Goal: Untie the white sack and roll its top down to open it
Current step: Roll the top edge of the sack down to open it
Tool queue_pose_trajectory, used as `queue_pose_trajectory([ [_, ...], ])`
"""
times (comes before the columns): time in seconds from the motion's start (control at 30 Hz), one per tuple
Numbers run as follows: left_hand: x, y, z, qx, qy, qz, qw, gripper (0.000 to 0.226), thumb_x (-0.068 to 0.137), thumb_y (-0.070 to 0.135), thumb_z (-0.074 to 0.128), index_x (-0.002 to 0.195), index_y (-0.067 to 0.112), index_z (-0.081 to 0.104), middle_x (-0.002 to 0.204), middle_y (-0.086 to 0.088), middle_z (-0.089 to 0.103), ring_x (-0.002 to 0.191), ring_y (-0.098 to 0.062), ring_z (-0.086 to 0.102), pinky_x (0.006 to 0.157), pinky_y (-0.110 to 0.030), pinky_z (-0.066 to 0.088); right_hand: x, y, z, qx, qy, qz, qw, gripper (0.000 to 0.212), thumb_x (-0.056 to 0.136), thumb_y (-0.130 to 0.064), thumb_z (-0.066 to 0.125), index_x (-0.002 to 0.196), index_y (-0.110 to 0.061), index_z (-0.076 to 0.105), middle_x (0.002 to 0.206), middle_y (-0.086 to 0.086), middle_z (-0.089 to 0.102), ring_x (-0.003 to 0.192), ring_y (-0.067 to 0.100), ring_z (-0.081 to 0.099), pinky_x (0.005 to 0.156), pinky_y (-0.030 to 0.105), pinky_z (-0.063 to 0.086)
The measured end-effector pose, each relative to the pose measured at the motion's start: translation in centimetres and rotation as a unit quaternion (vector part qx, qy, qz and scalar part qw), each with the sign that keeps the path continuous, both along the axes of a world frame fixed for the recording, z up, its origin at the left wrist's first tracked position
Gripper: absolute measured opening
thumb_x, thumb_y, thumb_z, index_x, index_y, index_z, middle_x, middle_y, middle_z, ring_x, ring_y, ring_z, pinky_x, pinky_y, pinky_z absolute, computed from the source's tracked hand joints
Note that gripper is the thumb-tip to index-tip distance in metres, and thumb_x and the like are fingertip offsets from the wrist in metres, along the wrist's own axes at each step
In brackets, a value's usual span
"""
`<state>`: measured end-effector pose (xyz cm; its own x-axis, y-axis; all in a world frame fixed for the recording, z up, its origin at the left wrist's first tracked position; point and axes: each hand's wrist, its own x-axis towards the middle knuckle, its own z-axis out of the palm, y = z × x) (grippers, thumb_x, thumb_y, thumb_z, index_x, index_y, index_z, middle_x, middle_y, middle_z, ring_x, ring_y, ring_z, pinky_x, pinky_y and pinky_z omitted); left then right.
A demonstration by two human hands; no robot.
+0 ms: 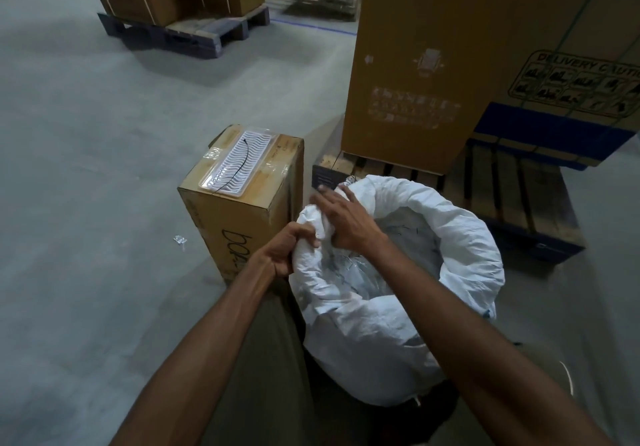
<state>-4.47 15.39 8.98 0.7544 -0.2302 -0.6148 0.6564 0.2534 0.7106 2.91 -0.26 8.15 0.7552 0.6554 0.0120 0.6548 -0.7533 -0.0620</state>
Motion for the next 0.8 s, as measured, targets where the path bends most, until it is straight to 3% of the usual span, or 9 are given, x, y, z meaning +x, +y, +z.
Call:
queue_pose_trajectory([
  [0.03, 0.5, 0.3, -0.1, 0.04, -0.003, -0.017, 0.999, 0.043, 0.074, 0.014, 0.069, 0.114, -0.002, 0.068, 0.097, -0.015, 0.075, 0.084, -0.027, 0.071, 0.077, -0.038, 0.062, 0.7, 0.3, 0.0, 0.018, 0.021, -0.003, 1.0, 0.076, 0.069, -0.017, 0.085, 0.136, -0.017, 0.049, 0.126, 0.013, 0.065, 0.123, 0.034, 0.06, 0.103, 0.046, 0.048],
  [0.1, 1.7, 1.1, -0.4, 0.176, -0.023, -0.029, 0.984, 0.086, 0.062, 0.039, 0.092, 0.134, 0.005, 0.06, 0.115, -0.009, 0.074, 0.099, -0.025, 0.072, 0.091, -0.043, 0.06, 2.3, 0.6, 0.3, 0.0, 0.022, -0.011, 1.0, 0.05, 0.075, -0.024, 0.082, 0.117, -0.019, 0.056, 0.097, 0.008, 0.068, 0.089, 0.03, 0.068, 0.074, 0.036, 0.052],
  [0.27, 2.7, -0.9, 0.3, 0.577, -0.195, -0.095, 0.788, 0.114, 0.069, 0.046, 0.09, 0.155, 0.016, 0.022, 0.152, -0.017, 0.038, 0.134, -0.035, 0.047, 0.105, -0.045, 0.046, 5.3, 2.1, 2.3, -0.099, 0.035, -0.018, 0.994, 0.044, 0.078, -0.024, 0.084, 0.116, -0.015, 0.065, 0.089, 0.003, 0.054, 0.076, 0.02, 0.056, 0.07, 0.033, 0.049],
  [0.4, 3.7, -5.4, -1.4, 0.653, -0.173, -0.083, 0.733, 0.106, 0.071, 0.037, 0.088, 0.152, 0.007, 0.027, 0.14, -0.019, 0.049, 0.125, -0.037, 0.053, 0.099, -0.047, 0.052, 7.1, 2.8, 4.3, -0.186, 0.152, -0.049, 0.969, 0.035, 0.069, -0.011, 0.082, 0.102, -0.007, 0.071, 0.089, 0.006, 0.066, 0.074, 0.019, 0.061, 0.06, 0.028, 0.047],
  [0.47, 4.4, -5.6, -2.3, 0.628, -0.179, -0.044, 0.756, 0.078, 0.068, 0.027, 0.086, 0.135, 0.011, 0.049, 0.121, -0.013, 0.065, 0.108, -0.033, 0.066, 0.086, -0.045, 0.059, 8.1, 2.1, 4.2, -0.17, 0.192, -0.057, 0.965, 0.042, 0.065, -0.008, 0.085, 0.105, -0.008, 0.071, 0.086, 0.005, 0.066, 0.074, 0.018, 0.064, 0.056, 0.027, 0.048],
  [0.57, 5.8, -4.4, -2.5, 0.465, -0.147, -0.007, 0.873, 0.03, 0.076, 0.02, 0.072, 0.105, 0.018, 0.065, 0.089, -0.004, 0.071, 0.082, -0.021, 0.071, 0.073, -0.037, 0.058, 8.1, 0.2, 3.4, -0.071, 0.139, -0.011, 0.988, 0.059, 0.068, -0.016, 0.088, 0.123, -0.017, 0.065, 0.11, 0.002, 0.065, 0.096, 0.018, 0.062, 0.076, 0.03, 0.055],
  [0.67, 6.8, -2.0, -2.8, 0.267, -0.05, -0.025, 0.962, 0.05, 0.068, -0.005, 0.07, 0.117, 0.0, 0.067, 0.101, -0.02, 0.074, 0.081, -0.025, 0.067, 0.082, -0.045, 0.061, 7.5, -2.0, 1.1, -0.075, -0.022, 0.075, 0.994, 0.081, 0.058, -0.021, 0.091, 0.132, -0.021, 0.058, 0.131, 0.007, 0.055, 0.119, 0.025, 0.052, 0.103, 0.041, 0.044],
  [0.73, 6.8, -1.0, -3.0, 0.2, -0.028, -0.088, 0.975, 0.055, 0.061, -0.013, 0.072, 0.114, -0.001, 0.066, 0.091, -0.014, 0.076, 0.077, -0.025, 0.07, 0.078, -0.043, 0.062, 7.0, -2.8, -0.1, -0.081, -0.071, 0.058, 0.992, 0.062, 0.065, -0.012, 0.088, 0.122, -0.015, 0.064, 0.117, 0.011, 0.067, 0.107, 0.027, 0.064, 0.103, 0.044, 0.045],
  [0.8, 7.2, -1.2, -2.8, 0.246, -0.012, -0.152, 0.957, 0.058, 0.074, -0.002, 0.082, 0.127, 0.003, 0.061, 0.103, -0.008, 0.074, 0.087, -0.023, 0.069, 0.084, -0.039, 0.059, 6.6, -2.9, -0.3, -0.08, -0.048, 0.01, 0.996, 0.03, 0.079, -0.01, 0.08, 0.107, -0.014, 0.069, 0.098, 0.009, 0.072, 0.087, 0.025, 0.068, 0.091, 0.039, 0.049],
])
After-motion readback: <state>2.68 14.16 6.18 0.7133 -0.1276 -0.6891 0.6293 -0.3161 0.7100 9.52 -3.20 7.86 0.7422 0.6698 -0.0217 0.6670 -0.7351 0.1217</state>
